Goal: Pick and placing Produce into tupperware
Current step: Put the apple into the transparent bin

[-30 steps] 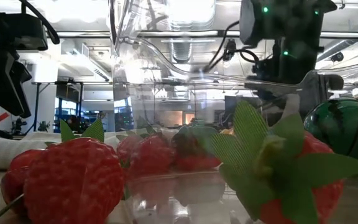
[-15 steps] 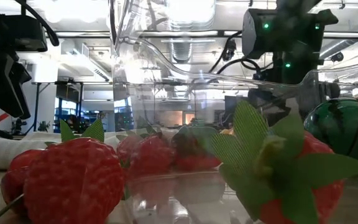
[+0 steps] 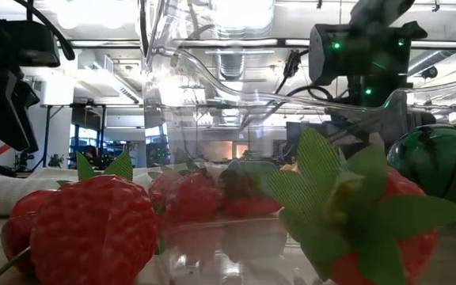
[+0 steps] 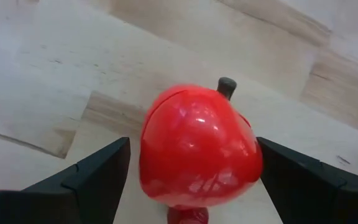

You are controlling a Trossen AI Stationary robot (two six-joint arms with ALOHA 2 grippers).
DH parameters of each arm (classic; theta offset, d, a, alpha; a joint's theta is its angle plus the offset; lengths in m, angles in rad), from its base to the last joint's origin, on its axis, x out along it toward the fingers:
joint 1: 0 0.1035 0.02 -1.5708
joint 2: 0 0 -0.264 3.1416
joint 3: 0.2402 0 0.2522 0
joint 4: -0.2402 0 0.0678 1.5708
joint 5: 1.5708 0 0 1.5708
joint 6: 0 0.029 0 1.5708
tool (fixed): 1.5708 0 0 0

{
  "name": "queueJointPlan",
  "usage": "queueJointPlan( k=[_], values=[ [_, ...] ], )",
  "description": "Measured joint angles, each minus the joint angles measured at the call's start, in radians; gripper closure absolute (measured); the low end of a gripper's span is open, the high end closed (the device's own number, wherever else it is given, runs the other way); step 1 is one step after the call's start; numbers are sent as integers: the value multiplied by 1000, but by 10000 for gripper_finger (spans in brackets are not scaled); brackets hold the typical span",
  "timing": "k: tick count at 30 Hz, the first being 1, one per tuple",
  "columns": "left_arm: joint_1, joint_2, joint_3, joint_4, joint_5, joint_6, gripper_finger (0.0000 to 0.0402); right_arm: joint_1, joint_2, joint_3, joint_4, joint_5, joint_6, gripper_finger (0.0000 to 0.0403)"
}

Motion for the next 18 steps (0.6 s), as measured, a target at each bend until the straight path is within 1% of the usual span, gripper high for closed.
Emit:
queueJointPlan(
  k=[5, 12, 15, 18],
  values=[
    [0, 0, -4, 4, 0, 0, 249, 0, 0, -1, 7, -2, 0, 81],
    [0, 0, -4, 5, 0, -1, 249, 0, 0, -2, 9, 2, 0, 126],
    [0, 0, -4, 6, 0, -1, 249, 0, 0, -2, 11, 8, 0, 129],
    [0, 0, -4, 7, 0, -2, 249, 0, 1, -2, 11, 11, 0, 121]
  ],
)
